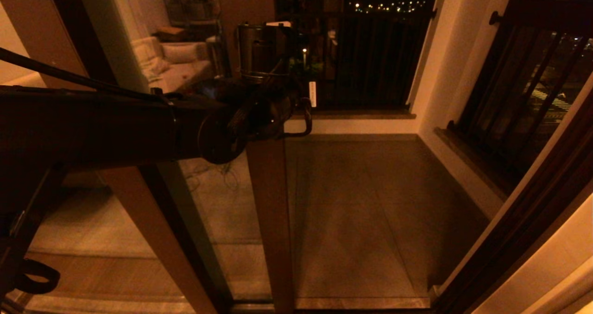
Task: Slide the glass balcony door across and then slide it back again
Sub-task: Open the slid door
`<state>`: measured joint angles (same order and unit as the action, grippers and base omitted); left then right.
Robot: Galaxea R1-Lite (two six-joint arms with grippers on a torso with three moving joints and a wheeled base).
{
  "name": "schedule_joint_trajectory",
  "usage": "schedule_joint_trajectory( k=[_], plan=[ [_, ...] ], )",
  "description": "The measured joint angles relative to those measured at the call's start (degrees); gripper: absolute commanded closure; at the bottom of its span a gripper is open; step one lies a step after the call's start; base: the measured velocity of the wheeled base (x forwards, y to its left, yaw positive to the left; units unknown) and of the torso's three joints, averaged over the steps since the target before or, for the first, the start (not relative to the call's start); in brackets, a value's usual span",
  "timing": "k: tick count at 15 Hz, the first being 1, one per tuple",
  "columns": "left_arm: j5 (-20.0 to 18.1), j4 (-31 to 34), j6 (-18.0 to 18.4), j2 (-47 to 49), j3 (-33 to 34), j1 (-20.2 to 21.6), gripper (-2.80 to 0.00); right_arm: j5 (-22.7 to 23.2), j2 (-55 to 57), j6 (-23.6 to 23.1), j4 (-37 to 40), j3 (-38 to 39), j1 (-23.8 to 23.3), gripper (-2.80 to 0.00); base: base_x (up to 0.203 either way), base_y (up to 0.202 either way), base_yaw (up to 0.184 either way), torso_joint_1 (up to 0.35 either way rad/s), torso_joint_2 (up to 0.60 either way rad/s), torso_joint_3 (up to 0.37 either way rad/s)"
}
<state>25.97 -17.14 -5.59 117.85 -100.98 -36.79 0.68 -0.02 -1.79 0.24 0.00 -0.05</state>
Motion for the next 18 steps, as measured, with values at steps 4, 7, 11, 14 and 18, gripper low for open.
schedule_joint_trajectory(
  k=[4,7,11,14,18],
  plan=[
    [-0.04,-0.06,-0.25,-0.67,1.03,0.82,0.0,0.0,0.0,0.0,0.02,0.0,0.02,0.0,0.0,0.0,0.0,0.0,0.0,0.0],
    [-0.06,0.02,-0.27,-1.07,1.31,1.55,0.0,0.0,0.0,0.0,0.02,0.0,0.0,0.0,0.0,0.0,0.0,0.0,0.0,0.0],
    [0.11,0.05,-0.3,-1.61,1.67,2.49,0.0,-0.02,0.0,-0.02,-0.02,0.0,0.0,0.0,0.0,0.0,0.0,0.0,0.0,0.0],
    [-0.04,0.02,-0.27,-2.15,2.27,2.86,0.0,0.0,0.0,-0.02,-0.02,0.0,0.0,0.0,0.0,0.0,0.0,0.0,0.0,0.0],
    [-0.4,0.04,-0.31,-2.8,3.11,3.97,0.0,-0.02,0.0,-0.02,0.01,0.0,0.0,0.0,0.0,0.0,0.0,0.0,0.0,0.0]
  ],
)
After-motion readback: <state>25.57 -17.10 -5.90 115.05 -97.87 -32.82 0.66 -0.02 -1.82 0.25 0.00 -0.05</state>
